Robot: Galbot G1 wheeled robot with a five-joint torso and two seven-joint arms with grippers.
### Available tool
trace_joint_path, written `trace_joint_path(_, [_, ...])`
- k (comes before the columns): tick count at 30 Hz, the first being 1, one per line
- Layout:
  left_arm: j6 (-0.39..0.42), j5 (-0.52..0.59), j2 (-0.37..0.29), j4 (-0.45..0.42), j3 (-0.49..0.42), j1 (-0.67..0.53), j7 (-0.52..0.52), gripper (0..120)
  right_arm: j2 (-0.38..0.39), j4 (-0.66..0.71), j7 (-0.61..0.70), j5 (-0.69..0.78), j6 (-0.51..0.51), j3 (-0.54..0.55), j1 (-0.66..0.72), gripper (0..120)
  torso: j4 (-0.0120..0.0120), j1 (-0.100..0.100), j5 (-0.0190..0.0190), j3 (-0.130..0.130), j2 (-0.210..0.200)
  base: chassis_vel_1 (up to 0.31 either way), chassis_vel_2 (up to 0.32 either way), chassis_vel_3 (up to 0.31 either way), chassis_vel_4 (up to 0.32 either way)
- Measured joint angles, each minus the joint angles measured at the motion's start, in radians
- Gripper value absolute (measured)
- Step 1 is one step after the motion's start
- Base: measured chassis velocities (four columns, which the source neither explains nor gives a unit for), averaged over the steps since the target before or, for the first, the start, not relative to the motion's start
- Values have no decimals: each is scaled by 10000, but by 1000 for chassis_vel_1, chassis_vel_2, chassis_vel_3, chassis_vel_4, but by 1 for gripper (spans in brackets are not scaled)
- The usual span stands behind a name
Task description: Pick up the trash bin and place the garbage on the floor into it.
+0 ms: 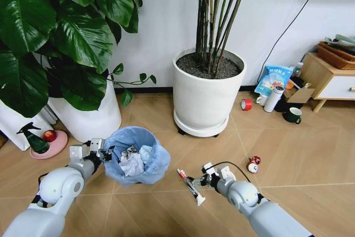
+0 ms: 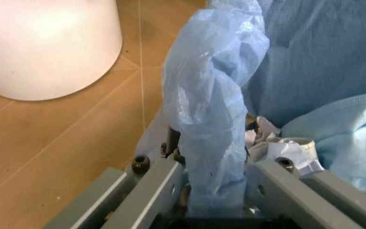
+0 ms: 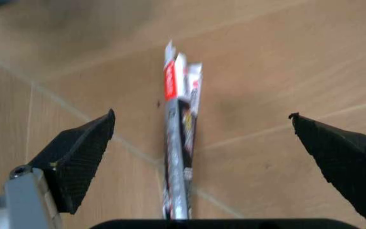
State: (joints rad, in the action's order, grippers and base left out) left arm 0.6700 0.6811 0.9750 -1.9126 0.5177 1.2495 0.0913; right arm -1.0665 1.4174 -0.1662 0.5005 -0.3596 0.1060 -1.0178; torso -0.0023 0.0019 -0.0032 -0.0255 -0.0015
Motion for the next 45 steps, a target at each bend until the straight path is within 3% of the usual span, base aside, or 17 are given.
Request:
trace_joint_path(19, [69, 124, 80, -133, -23, -9, 200, 0, -1019, -2015, 58, -519, 519, 887, 633, 100, 0, 0, -1, 1, 0, 0, 0, 0, 0])
trace_joint_path(20, [80, 146, 82, -157, -25, -14, 219, 0, -1073, -2177, 56, -574, 560, 876, 637, 88, -2, 0, 0, 1, 0, 0, 0, 0, 0])
trace_joint_path(26, [96, 154, 81, -189, -61, -26, 240, 0, -1324, -2505, 74, -604, 720, 657, 645, 64, -6, -3, -8, 5, 2, 0, 0, 0, 0])
trace_joint_path(31, [99, 154, 102, -195, -91, -26, 247, 0, -1408, -2561, 99, -560, 726, 520, 630, 51, -6, -3, -5, 5, 2, 0, 0, 0, 0])
trace_joint_path(40, [100, 145, 102, -195, -104, -52, 250, 0, -1470, -2493, 105, -471, 738, 496, 560, 15, 2, -1, 5, 0, 1, 0, 0, 0, 0])
trace_joint_path(45, [100, 145, 102, -197, -104, -47, 250, 0, -1482, -2359, 180, -468, 769, 358, 493, 3, 4, 0, 7, -2, 0, 0, 0, 0, 0])
